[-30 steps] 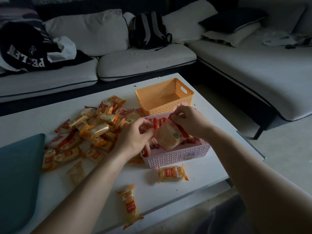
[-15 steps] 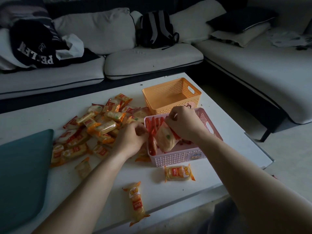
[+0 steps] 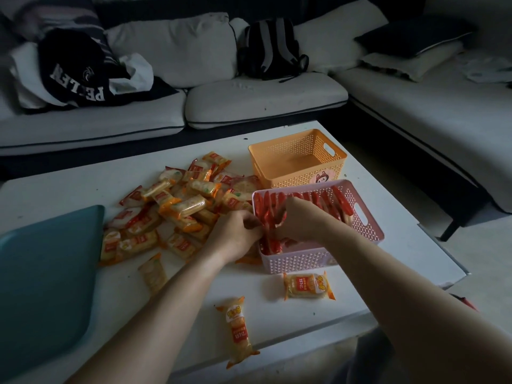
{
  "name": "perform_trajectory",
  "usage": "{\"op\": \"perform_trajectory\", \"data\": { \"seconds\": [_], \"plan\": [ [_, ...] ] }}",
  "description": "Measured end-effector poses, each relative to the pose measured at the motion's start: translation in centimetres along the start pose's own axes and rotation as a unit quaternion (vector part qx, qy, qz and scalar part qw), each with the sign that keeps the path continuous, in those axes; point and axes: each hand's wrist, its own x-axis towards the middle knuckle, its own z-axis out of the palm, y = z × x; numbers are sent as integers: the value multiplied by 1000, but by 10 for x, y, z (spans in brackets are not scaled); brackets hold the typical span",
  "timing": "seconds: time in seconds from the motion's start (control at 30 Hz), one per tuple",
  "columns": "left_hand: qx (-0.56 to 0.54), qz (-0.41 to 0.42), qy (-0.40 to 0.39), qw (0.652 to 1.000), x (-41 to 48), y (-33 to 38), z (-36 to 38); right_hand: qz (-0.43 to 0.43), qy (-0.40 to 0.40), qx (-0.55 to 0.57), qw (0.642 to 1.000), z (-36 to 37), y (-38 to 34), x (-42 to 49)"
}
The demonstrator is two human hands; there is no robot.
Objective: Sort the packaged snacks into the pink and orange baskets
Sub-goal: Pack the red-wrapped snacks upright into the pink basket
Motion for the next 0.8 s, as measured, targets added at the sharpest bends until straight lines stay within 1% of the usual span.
{"op": "perform_trajectory", "data": {
  "seconds": [0.07, 0.13, 0.2, 0.27, 0.3, 0.33, 0.37, 0.43, 0.53, 0.57, 0.63, 0.7, 0.73, 0.8],
  "plan": [
    [-18, 10, -10, 1000, -2, -1, -2, -2, -7, -97, 995, 4, -7, -4],
    [-36, 18, -17, 999, -5, -4, -8, -8, 10, -178, 984, 10, -17, -8],
    [-46, 13, -12, 999, -11, -14, -21, 4, 72, -213, 974, 15, -29, -8],
    [-28, 4, 10, 1000, -20, -30, -42, 9, 154, -221, 963, 16, -45, -7],
    [-4, -1, 29, 1000, -24, -41, -53, -3, 184, -205, 961, 16, -51, -4],
    [25, -13, 50, 998, -29, -54, -68, -24, 195, -173, 965, 20, -59, -2],
    [57, -30, 66, 996, -35, -65, -81, -50, 191, -130, 972, 24, -67, -1],
    [118, -59, 76, 988, -47, -86, -102, -95, 146, -89, 981, 38, -81, 4],
    [173, -73, 38, 981, -60, -107, -113, -117, 46, -140, 982, 67, -97, 9],
    [187, -75, 13, 979, -63, -112, -114, -110, 7, -168, 980, 76, -102, 9],
    [209, -75, -46, 974, -69, -120, -113, -63, -82, -217, 971, 86, -110, 9],
    [251, -84, -107, 958, -74, -123, -110, 11, -190, -259, 947, 89, -118, 3],
    [276, -91, -135, 947, -76, -124, -110, 39, -239, -281, 929, 92, -121, 1],
    [323, -92, -174, 926, -80, -125, -107, 52, -300, -338, 890, 100, -122, -5]
  ]
}}
